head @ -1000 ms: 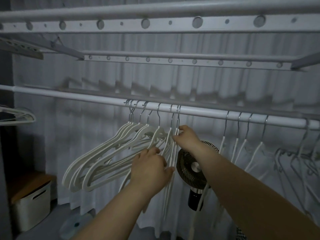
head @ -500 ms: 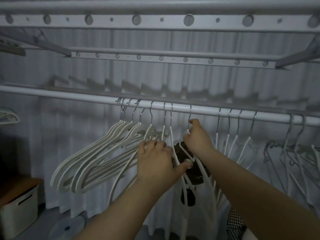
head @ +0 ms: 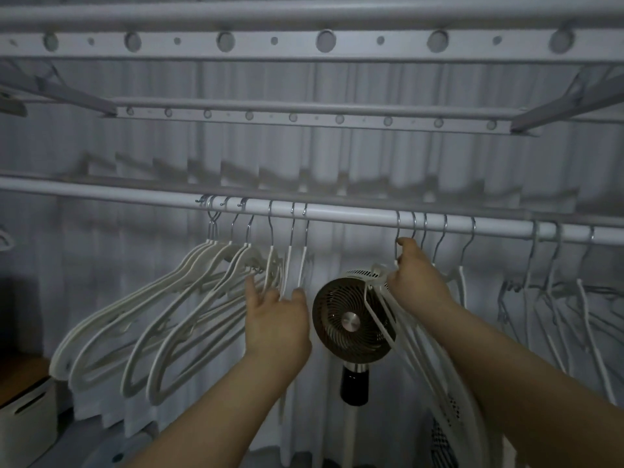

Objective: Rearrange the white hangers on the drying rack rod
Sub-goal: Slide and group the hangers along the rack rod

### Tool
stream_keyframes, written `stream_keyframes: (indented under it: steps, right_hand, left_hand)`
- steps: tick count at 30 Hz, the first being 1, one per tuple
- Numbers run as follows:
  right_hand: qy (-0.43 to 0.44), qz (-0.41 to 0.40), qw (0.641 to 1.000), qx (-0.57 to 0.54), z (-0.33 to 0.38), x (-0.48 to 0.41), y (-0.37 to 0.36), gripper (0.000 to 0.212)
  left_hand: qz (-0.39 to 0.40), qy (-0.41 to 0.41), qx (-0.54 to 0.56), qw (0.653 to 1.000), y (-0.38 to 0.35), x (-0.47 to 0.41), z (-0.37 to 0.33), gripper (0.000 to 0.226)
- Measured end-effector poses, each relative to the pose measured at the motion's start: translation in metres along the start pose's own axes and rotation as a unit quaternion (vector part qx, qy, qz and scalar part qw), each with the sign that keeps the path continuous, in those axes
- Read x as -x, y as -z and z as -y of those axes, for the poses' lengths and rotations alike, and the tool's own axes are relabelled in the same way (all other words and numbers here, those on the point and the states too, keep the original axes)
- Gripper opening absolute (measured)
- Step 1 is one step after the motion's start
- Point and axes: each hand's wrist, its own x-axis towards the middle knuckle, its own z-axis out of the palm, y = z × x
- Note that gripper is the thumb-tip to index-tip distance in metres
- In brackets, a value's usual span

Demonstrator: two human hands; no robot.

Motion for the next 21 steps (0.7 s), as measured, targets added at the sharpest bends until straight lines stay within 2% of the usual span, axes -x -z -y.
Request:
stream_keyframes:
  steps: [6,16,21]
  right_hand:
    - [0.021,0.021,0.999,0.022,-0.004,0.002,0.006,0.059]
    - [0.073,0.038,0.997,0.012,-0.015,0.004,0.016,0.063]
    - [0.111,0.049,0.992,0.019,-0.023,0.004,0.016,0.065]
  left_hand:
    - [-0.063,0.016,0.022,0.998,0.012,-0.005,0.012,0.042]
    - [0.012,0.060,0.059,0.996,0.015,-0.038,-0.009,0.028]
    - [0.049,0.084,0.018,0.995,-0.003,-0.035,-0.015,0.028]
